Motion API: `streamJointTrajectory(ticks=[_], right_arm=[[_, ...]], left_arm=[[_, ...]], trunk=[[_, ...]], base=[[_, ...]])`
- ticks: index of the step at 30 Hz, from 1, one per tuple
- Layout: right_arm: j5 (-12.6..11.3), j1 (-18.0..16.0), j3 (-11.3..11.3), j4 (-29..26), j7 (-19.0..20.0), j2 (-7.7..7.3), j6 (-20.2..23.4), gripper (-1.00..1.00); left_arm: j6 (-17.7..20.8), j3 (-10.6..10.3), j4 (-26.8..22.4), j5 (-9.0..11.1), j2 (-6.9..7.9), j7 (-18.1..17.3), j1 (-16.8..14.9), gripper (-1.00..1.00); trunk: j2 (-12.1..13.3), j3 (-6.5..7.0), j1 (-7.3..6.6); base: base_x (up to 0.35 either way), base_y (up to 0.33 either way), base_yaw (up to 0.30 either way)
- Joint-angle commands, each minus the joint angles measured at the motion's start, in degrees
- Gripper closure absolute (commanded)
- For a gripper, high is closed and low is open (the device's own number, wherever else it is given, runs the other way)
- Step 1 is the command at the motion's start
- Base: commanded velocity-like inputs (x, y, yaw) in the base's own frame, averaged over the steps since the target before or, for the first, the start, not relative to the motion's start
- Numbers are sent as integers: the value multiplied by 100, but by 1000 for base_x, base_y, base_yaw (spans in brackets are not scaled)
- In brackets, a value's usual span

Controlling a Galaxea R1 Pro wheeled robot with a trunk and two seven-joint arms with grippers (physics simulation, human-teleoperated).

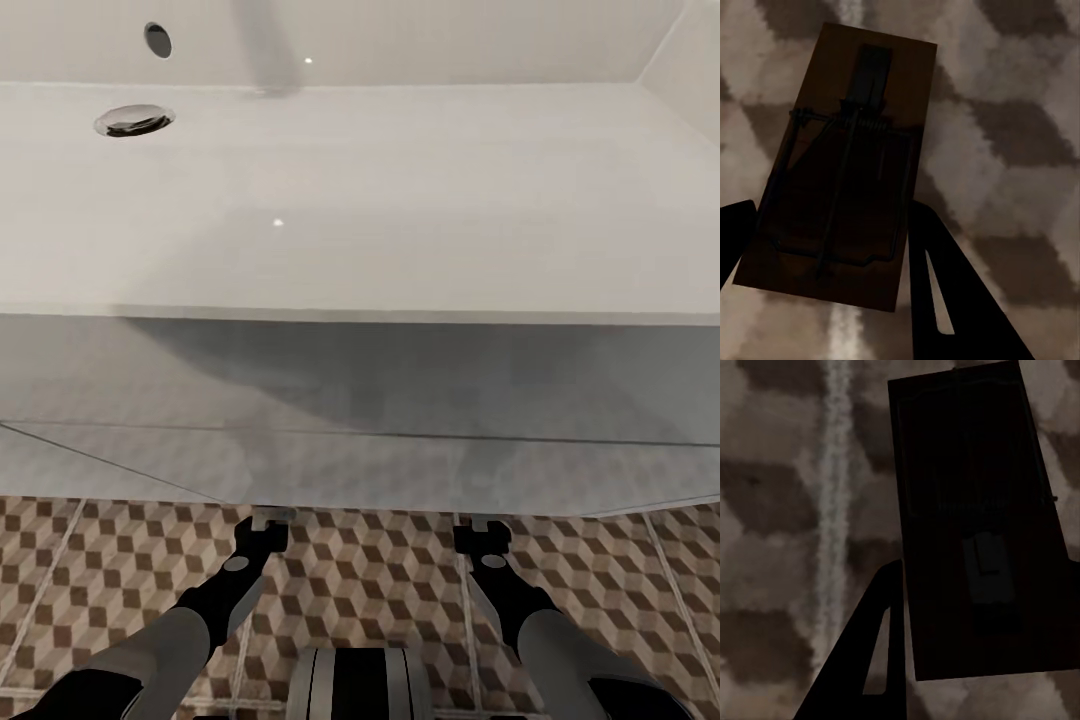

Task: Take the four mousetraps from the cabinet in the bathroom and place them on the bathroom floor. Make sure all four end up on the same floor surface, and ensure that at least two of them are either under or directly next to the same bathroom sink.

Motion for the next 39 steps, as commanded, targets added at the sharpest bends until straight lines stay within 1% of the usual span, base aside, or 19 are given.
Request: streamJointTrajectory(ticks=[1, 18, 27, 35, 39], right_arm=[[45, -3, -48, 6, 3, 5, -25, 100], [1, -3, -75, 132, 20, -7, -31, 100], [-36, -3, -97, 313, 208, -34, -25, 100], [-49, -3, -125, 338, 379, -49, 40, 100], [-51, -3, -129, 340, 398, -49, 55, 100]], left_arm=[[-19, -47, 6, 22, 2, 34, -3, 100], [10, -31, 82, 23, 10, 30, -3, 100], [16, -34, 93, 24, 9, 25, -3, 100], [25, -37, 94, 20, 9, 20, -3, 100], [31, -37, 94, -43, 9, 14, -3, 100]], trunk=[[-1, -3, -1], [-1, -3, -1], [-1, -3, -1], [-1, -3, -1], [-1, -3, -1]], base=[[4, 0, 0], [0, 0, 0], [0, 0, 0], [0, 0, 0], [0, 0, 0]])
